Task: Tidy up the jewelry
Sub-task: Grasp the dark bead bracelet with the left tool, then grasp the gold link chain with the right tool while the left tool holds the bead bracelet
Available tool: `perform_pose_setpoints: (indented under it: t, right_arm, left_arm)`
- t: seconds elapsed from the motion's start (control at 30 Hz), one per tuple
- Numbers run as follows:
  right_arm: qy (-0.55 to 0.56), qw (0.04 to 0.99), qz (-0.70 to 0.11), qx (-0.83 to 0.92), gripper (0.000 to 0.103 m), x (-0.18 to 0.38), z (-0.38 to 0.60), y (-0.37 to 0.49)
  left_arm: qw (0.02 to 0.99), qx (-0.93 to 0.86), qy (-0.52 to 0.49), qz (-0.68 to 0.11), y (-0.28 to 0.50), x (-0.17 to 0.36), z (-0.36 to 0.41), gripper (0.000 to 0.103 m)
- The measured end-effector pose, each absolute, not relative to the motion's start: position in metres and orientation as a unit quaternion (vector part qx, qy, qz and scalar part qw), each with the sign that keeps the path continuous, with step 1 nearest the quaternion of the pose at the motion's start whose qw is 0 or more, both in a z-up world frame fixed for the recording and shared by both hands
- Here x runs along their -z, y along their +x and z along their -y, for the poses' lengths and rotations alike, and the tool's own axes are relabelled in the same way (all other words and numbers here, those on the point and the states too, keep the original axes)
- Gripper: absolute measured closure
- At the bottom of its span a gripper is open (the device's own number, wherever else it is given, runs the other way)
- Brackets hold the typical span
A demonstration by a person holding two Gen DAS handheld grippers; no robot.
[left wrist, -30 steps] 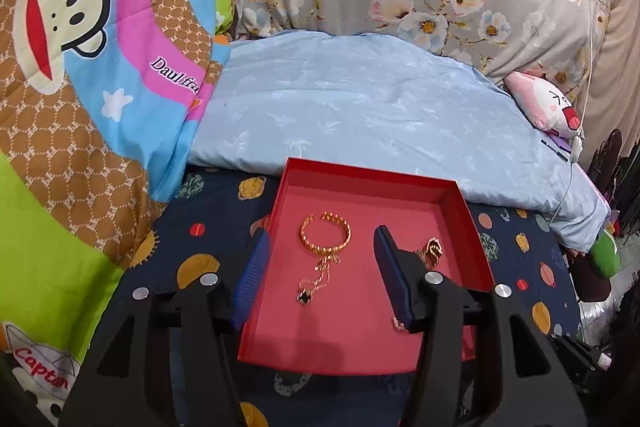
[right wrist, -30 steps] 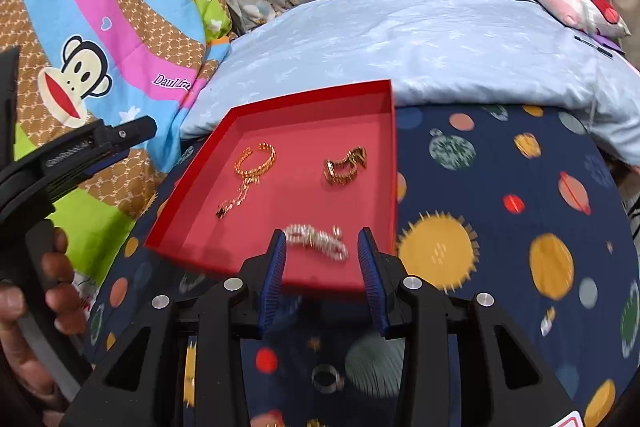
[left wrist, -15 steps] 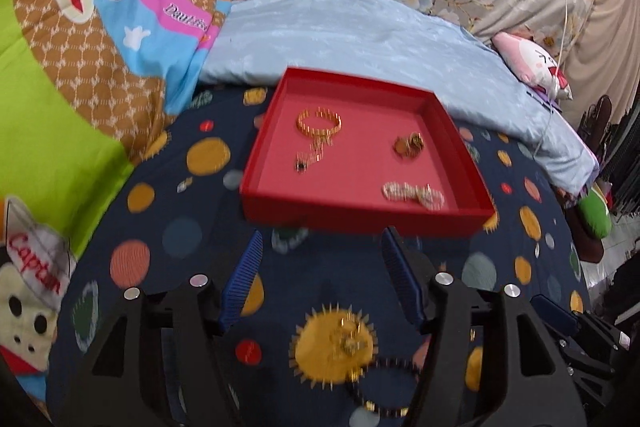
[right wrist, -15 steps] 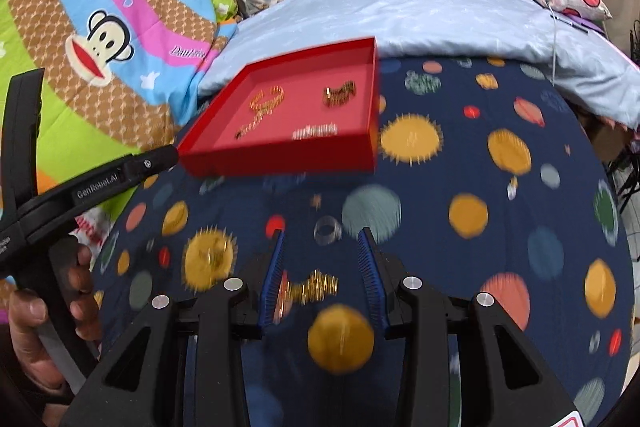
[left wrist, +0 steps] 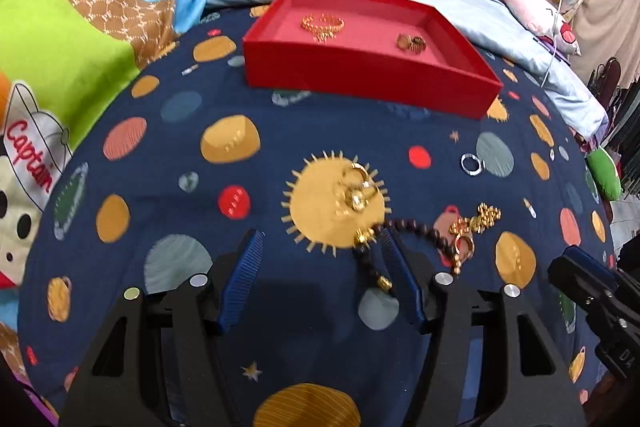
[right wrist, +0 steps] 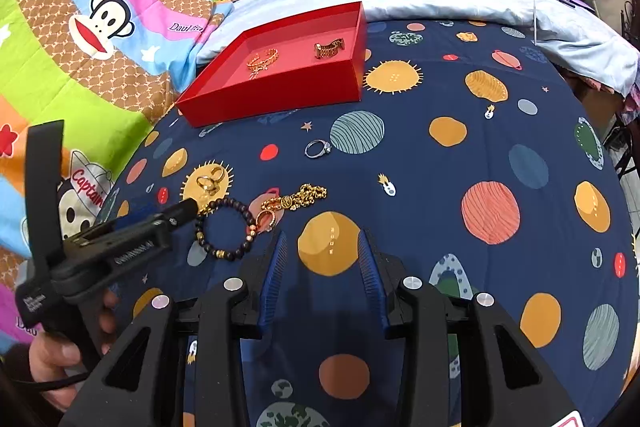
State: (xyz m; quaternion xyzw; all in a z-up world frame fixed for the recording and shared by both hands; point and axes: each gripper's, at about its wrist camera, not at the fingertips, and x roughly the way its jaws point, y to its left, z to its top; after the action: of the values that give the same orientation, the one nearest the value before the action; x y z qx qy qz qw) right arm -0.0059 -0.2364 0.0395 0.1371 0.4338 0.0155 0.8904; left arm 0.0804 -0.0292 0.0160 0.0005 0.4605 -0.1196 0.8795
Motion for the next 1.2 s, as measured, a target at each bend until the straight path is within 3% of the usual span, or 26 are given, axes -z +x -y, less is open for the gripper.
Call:
perform_pose_setpoints:
  t: [0.13,0.3,0.4,0.47,0.5,1.2]
  right_arm:
    - [0.136,0.891,-0.433,-0.016,0.066,-0.041,0.235,-0.008]
    - [0.133,0.891,-0.433,-0.018,0.066,-0.042,0.235,-0.009]
    - [0.133,0.891,-0.434,-0.019,0.066,-0.041,0.234,-0.009]
    - [0.136,0.89,-0.435,-0.02,0.066,-0.041,0.233,-0.009]
    - [0.136,0.889,-0.436,-0.021,0.066,-0.04,0.232,-0.009]
    - [0.133,0.88,-0.455,-0.034,0.066,-0.02,0.213,0.021]
  left_arm:
    - [0.879,0.12,0.012,-0.462,0.077,-0.011,0.039,0.044]
    - [0.881,0.112,0.036,-0.458,0.073,-0.006,0.048,0.055]
    - [0.883,0.112,0.048,-0.453,0.069,-0.006,0.049,0.074]
    - [0.883,0.114,0.05,-0.452,0.068,-0.006,0.048,0.093]
    - [0.883,0.116,0.049,-0.453,0.068,-0.006,0.047,0.095]
    - [0.879,0.096,-0.014,-0.467,0.071,-0.007,-0.008,0.096]
